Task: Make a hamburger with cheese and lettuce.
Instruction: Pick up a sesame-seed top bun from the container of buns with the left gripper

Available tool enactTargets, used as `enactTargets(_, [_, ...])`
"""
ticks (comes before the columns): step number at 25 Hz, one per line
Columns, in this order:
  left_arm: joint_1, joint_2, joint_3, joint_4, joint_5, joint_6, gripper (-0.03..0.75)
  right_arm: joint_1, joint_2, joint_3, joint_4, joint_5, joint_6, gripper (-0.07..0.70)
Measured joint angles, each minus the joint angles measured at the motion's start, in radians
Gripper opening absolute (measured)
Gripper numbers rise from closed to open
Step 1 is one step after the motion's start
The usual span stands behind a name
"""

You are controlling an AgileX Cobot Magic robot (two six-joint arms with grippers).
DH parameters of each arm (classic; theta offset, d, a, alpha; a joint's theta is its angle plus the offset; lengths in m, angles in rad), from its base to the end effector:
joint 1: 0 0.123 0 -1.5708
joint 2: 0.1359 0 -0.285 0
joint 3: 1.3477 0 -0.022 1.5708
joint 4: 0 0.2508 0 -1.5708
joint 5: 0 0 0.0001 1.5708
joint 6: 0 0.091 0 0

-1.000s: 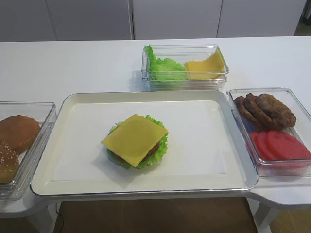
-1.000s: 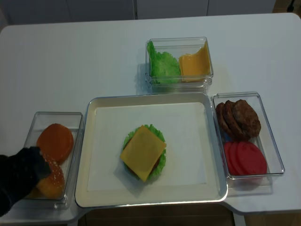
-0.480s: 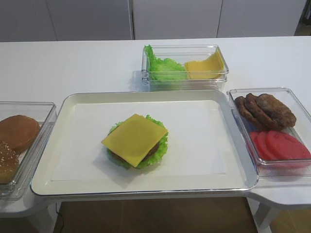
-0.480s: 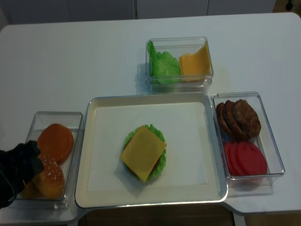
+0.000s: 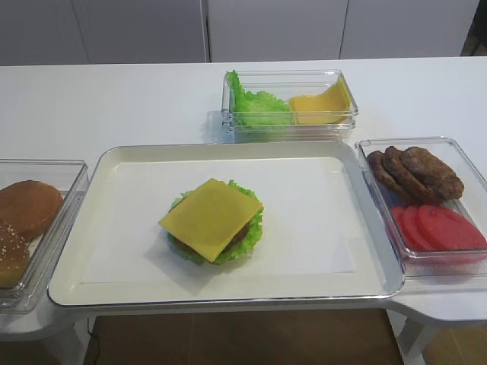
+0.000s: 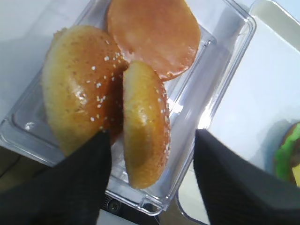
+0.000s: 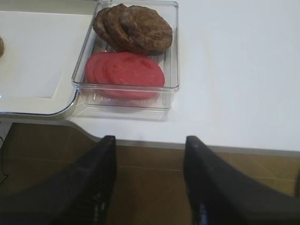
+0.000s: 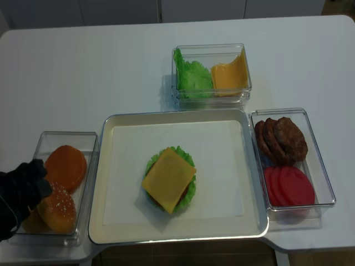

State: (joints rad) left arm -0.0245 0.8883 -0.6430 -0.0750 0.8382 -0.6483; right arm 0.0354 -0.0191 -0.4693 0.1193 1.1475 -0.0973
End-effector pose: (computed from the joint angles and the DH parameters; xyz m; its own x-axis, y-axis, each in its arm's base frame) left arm 0.1522 -0.0088 0.2725 -0.6773 -0.6257 -0.3870 -0.4972 0.7770 -0.3860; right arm -0.0088 0.0096 0.2623 -0.5319 -0.0667 -0.8442 -0.1523 0.9882 0.0179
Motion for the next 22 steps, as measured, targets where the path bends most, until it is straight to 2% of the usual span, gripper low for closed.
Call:
enactTargets(7, [0.0, 0.037, 0.0, 0.0, 0.0, -0.002, 0.414, 0.0, 0.0, 0.0, 0.0, 0.0, 0.002, 0.371])
enactTargets(8, [0.0, 0.041, 0.0, 0.0, 0.0, -0.002, 0.414, -0.035, 0.019, 0.0, 0.0, 0.0, 0.002, 0.371])
enactTargets(9, [0.0, 0.046, 0.0, 0.0, -0.002, -0.002, 0.414, 0.0, 0.0, 0.0, 0.0, 0.0, 0.002, 0.371])
enactTargets(22, [0.0, 0.072, 0.0, -0.004, -0.032, 0.029, 0.414, 0.0, 0.0, 0.0, 0.0, 0.0, 0.002, 0.371])
